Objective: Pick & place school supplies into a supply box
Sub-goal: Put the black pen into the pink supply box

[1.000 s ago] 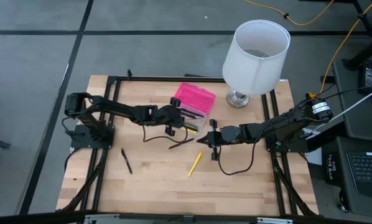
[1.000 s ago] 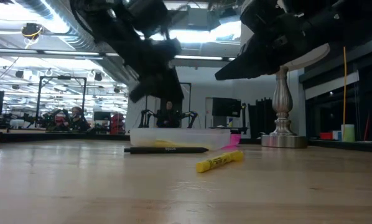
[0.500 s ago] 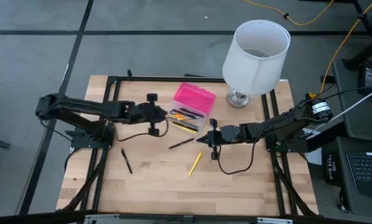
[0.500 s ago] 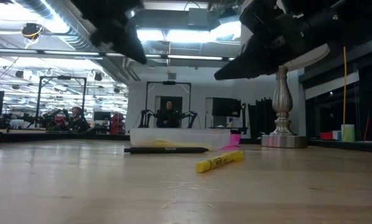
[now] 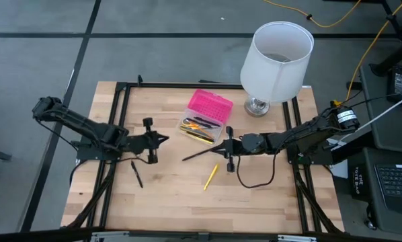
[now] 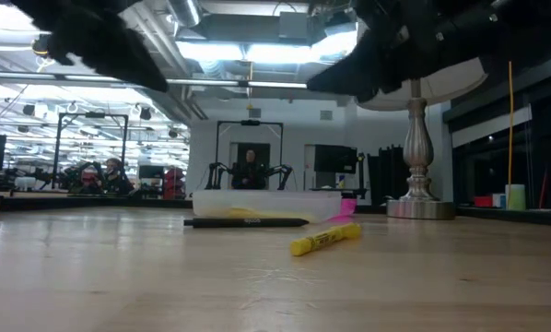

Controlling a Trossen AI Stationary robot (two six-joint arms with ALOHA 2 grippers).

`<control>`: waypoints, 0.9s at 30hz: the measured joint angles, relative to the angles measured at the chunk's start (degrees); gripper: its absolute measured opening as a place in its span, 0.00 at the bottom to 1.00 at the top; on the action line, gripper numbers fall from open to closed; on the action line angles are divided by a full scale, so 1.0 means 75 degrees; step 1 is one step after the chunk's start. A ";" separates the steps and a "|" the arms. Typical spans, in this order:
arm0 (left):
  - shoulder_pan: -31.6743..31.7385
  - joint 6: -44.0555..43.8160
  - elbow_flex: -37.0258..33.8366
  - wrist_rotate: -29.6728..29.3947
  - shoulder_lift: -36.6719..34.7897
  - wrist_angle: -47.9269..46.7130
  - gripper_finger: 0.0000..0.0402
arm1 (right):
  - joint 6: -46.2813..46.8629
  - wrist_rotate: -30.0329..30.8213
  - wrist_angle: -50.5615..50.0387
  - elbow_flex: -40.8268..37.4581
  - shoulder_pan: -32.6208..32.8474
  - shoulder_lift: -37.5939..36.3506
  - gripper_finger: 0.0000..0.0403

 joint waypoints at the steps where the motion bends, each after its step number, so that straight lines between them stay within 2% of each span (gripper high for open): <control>1: -0.0159 -0.0100 -0.0173 -0.0038 -0.0092 0.0220 0.00 | 0.0007 -0.0010 0.0001 0.0074 0.0000 0.0000 0.06; 6: -0.0805 -0.0255 -0.1025 -0.0051 -0.0328 0.1664 0.00 | -0.0006 -0.0369 -0.0545 0.0760 0.0006 0.0113 0.04; 13: -0.1227 -0.0307 -0.1860 -0.0231 -0.0378 0.3057 0.00 | -0.0253 -0.0398 -0.2424 0.1988 0.0009 0.0609 0.04; 20: -0.1251 -0.0222 -0.1979 -0.0147 -0.0376 0.3132 0.01 | -0.0593 -0.0409 -0.4613 0.3343 -0.0096 0.1248 0.08; 27: -0.1247 -0.0228 -0.1979 -0.0086 -0.0376 0.3134 0.00 | -0.1030 -0.0465 -0.5508 0.4412 -0.0159 0.1981 0.18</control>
